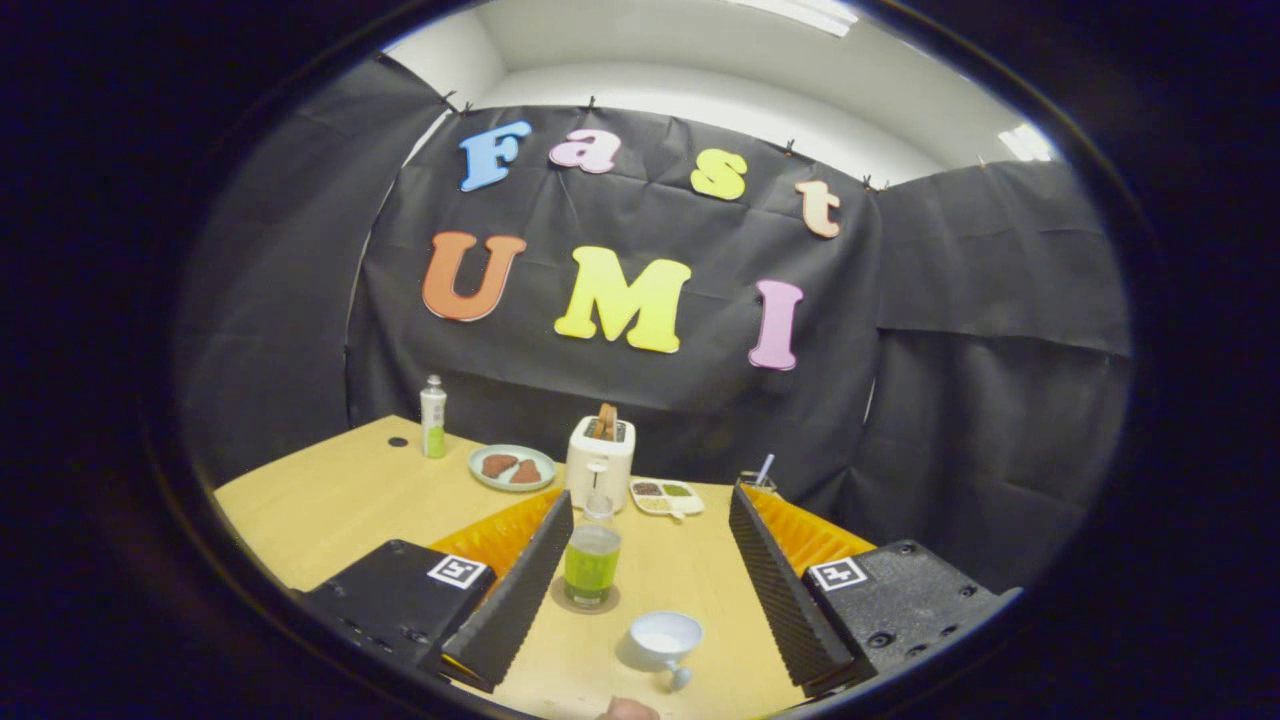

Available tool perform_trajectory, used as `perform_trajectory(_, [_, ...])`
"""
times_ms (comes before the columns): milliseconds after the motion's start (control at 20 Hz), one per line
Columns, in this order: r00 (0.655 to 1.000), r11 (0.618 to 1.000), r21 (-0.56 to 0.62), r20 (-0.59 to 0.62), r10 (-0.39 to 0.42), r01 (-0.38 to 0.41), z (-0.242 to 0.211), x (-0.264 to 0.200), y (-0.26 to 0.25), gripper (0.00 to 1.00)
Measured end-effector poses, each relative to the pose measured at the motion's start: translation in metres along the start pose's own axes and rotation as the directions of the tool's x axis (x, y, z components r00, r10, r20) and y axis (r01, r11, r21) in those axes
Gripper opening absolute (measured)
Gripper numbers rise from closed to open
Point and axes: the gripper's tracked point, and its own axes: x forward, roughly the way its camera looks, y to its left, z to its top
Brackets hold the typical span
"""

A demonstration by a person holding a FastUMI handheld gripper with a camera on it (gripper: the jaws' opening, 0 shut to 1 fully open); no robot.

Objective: Take the bottle from table, then pour the juice into the cup, finally place the bottle on the coaster

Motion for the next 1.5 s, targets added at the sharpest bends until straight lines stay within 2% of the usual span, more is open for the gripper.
perform_trajectory(250, [0.998, 0.997, 0.081, 0.069, -0.012, 0.006, 0.006, -0.046, -0.017, 1.00])
perform_trajectory(400, [0.997, 0.992, 0.119, 0.068, 0.031, -0.039, 0.001, -0.072, -0.016, 1.00])
perform_trajectory(600, [0.997, 0.994, 0.098, 0.062, 0.045, -0.051, -0.008, -0.095, -0.017, 1.00])
perform_trajectory(900, [0.993, 0.991, 0.098, 0.078, 0.084, -0.092, -0.014, -0.111, -0.002, 1.00])
perform_trajectory(1500, [0.993, 0.982, 0.158, 0.073, 0.093, -0.103, -0.041, -0.122, -0.017, 1.00])
